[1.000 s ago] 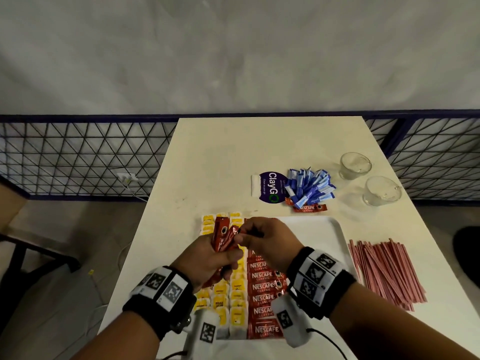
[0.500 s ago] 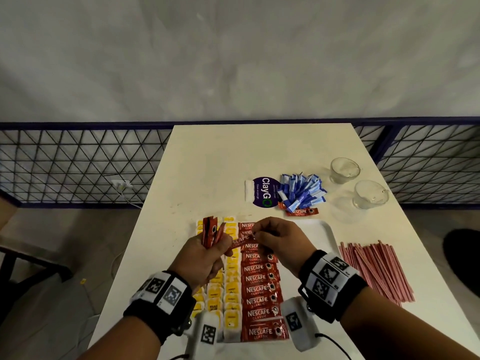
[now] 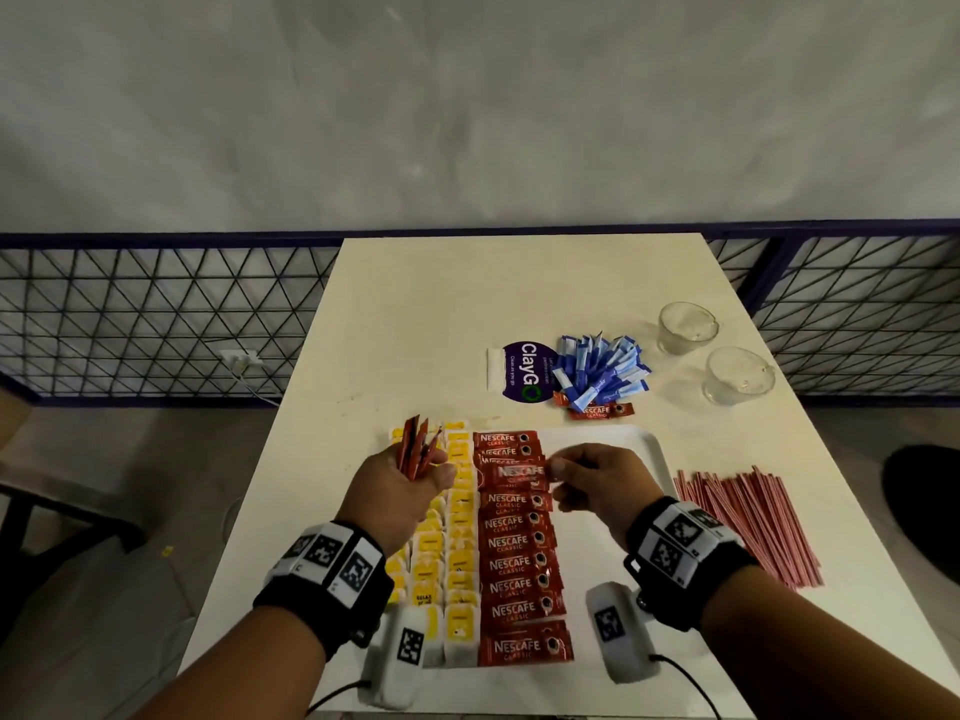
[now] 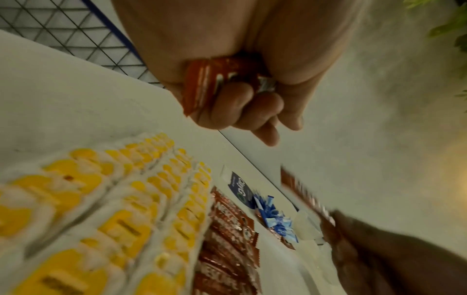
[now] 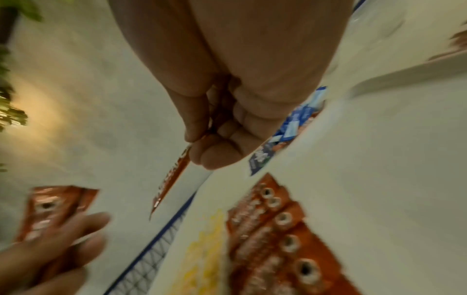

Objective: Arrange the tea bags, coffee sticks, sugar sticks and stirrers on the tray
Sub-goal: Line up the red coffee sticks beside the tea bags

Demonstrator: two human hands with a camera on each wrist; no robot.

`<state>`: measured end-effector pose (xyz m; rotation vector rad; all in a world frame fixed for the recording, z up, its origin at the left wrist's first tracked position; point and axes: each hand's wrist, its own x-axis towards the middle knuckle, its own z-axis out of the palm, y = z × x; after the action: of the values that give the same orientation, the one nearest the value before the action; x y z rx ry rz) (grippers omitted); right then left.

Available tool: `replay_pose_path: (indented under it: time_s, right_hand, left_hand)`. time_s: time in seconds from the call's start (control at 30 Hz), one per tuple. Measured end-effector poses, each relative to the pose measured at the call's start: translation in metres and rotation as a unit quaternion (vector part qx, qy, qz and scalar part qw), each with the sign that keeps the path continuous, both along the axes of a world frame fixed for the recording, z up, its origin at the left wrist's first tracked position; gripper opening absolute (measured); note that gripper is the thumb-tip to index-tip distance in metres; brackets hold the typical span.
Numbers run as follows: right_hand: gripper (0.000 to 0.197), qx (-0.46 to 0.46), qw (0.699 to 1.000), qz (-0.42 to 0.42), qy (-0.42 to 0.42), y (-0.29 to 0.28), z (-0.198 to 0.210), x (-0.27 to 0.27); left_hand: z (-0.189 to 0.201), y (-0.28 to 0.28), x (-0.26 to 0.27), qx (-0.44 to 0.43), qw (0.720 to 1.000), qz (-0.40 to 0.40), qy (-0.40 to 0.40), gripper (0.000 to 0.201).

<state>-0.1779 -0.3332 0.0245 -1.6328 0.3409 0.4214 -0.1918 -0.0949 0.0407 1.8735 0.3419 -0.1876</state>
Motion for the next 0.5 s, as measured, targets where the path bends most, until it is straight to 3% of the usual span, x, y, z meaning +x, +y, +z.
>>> replay_pose_path:
  time_s: [0.23, 0.5]
  right_hand:
    - [0.015, -0.058, 0.991, -0.019, 0.116, -0.006, -0.053, -0.017]
    - [0.024, -0.163, 0.977, 0.014, 0.136, 0.008, -0.067, -0.009]
  left_hand:
    - [-0.014, 0.022, -0.016, 0.013, 1.0, 0.012, 0.026, 0.008]
    - [-0.013, 0.032, -0.024, -0.005, 0.999, 0.021, 0.043, 0.007]
